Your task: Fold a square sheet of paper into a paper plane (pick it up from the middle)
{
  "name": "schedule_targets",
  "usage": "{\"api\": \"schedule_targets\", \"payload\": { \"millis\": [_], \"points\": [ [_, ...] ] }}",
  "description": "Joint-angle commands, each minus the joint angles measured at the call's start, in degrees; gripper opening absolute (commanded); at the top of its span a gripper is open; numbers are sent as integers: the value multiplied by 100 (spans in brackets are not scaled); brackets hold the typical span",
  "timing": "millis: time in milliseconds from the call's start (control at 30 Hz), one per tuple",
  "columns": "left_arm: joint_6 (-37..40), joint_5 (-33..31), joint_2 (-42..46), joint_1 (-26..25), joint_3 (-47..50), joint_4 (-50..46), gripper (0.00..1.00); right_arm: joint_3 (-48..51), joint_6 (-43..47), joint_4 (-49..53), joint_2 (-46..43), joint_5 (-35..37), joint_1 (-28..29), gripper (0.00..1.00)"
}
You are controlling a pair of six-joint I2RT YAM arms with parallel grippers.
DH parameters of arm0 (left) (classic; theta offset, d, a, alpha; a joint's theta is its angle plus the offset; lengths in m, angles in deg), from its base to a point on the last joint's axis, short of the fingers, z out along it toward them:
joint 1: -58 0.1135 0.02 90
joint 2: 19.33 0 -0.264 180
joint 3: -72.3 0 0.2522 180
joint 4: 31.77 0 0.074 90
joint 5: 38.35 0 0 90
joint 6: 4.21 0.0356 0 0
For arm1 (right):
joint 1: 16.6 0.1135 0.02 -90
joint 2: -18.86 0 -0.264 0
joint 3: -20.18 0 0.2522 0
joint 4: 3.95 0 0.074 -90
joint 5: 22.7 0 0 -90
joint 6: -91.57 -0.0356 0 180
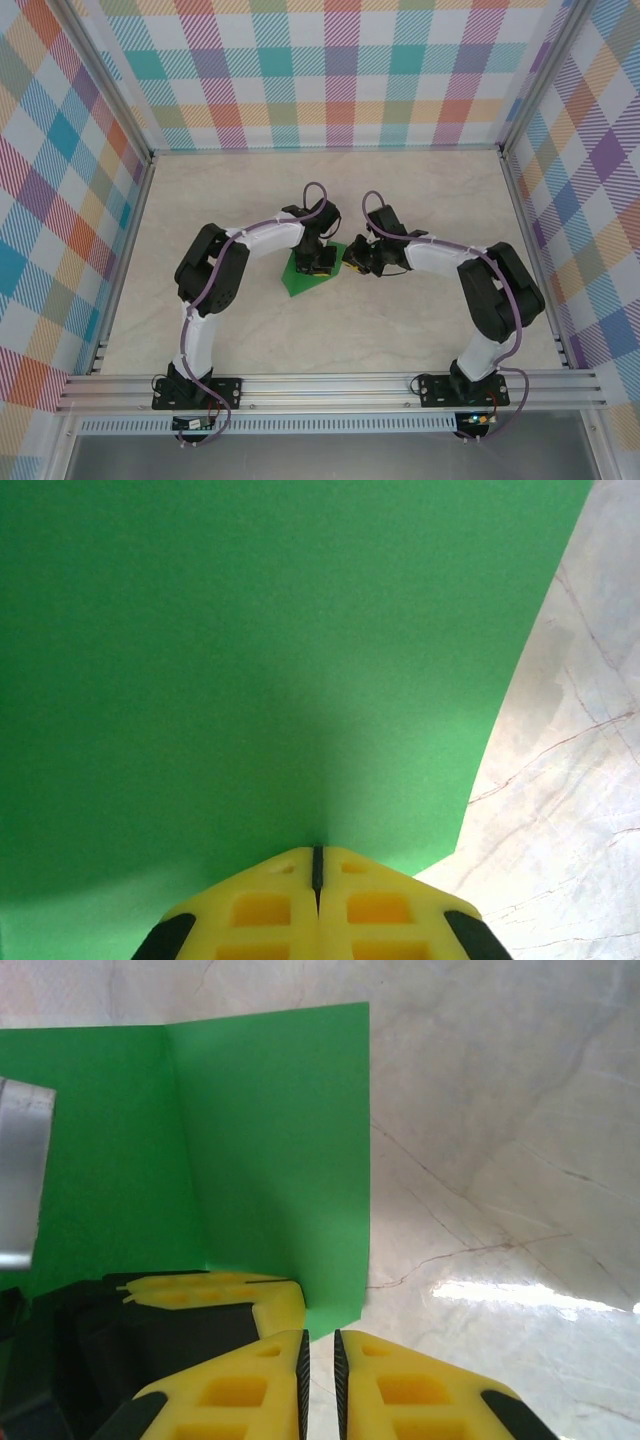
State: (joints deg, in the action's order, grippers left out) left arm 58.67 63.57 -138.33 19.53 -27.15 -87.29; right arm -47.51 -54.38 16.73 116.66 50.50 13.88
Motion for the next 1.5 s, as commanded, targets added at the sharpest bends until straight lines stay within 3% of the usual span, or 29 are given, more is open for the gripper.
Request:
{"api": "schedule_targets", "payload": {
  "millis": [0, 133, 267, 433, 600, 733, 833, 1033, 1267, 1467],
  "points": [
    [-31, 275, 284, 16, -15, -116, 4, -100, -104, -12, -67, 24, 19, 17],
    [-61, 603, 706, 16, -311, -201, 8, -61, -91, 300, -342, 444, 18, 18],
    [-48, 861, 1236, 24, -634, -330, 21, 45, -128, 545, -688, 843, 15, 19],
    [-71, 163, 1819, 238, -865, -641, 45, 92, -119, 671, -931, 907, 18, 22],
    [-444, -206, 2088, 827, -199, -351, 61, 102, 34, 663, -1143, 724, 29, 37],
    [-782, -11, 2166, 1176, 502, 136, 64, -34, 254, 483, -1135, 333, 121, 43],
    [-1009, -76, 2218, 1386, 918, 364, 64, -327, 328, 562, -1012, 316, 357, 40],
    [-1217, -463, 2410, 1798, 1457, 467, 67, -1414, 532, 1498, -577, 1357, 1103, 35],
    [-1124, -1360, 2882, 2092, 1862, 449, 95, -2757, 672, 2306, 664, 1524, 1640, 35],
    [-1101, -1710, 3338, 2317, 2284, 546, 100, -3287, 667, 2623, 1458, 1286, 1716, 34]
  ]
}}
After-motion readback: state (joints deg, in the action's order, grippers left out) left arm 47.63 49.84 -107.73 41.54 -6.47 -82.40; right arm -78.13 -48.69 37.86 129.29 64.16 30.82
